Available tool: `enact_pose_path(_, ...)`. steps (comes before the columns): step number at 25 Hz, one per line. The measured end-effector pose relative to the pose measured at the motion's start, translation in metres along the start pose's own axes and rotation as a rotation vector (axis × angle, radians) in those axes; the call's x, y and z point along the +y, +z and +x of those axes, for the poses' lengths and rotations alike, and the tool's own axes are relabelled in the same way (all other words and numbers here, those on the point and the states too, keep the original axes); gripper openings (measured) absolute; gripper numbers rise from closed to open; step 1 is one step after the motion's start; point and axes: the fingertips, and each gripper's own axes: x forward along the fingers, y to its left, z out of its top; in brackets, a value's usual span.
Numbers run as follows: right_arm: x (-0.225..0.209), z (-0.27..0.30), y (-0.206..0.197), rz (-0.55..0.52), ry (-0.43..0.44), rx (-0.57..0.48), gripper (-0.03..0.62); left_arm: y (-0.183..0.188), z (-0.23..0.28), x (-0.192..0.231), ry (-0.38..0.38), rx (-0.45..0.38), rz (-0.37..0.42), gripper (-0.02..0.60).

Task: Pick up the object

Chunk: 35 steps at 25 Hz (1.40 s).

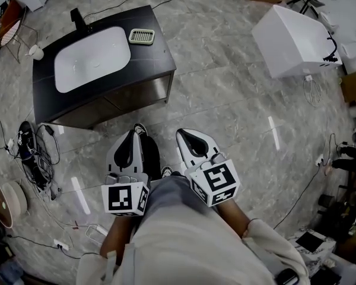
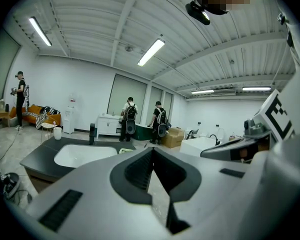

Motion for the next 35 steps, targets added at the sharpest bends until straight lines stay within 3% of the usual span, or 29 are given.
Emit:
enact_pose_path(11,-0.013,0.085,0.042,0.033,0.039,0.015,0.009,0.019,0.07,0.06,-0.024,0.019,-0.032,0.002)
enact_pose_path(26,-0.022,0.205,0.104,0.01,0.084,0.028,0.009,0.053,0.166,0.141,-0.087,0.026,-0.019,0.002)
enact_pose_path(35,-0.045,0.243,0.12,-0.026,-0.028,0.04,0.009,0.053,0.197,0.176,-0.082,0.028,-0.022,0.002)
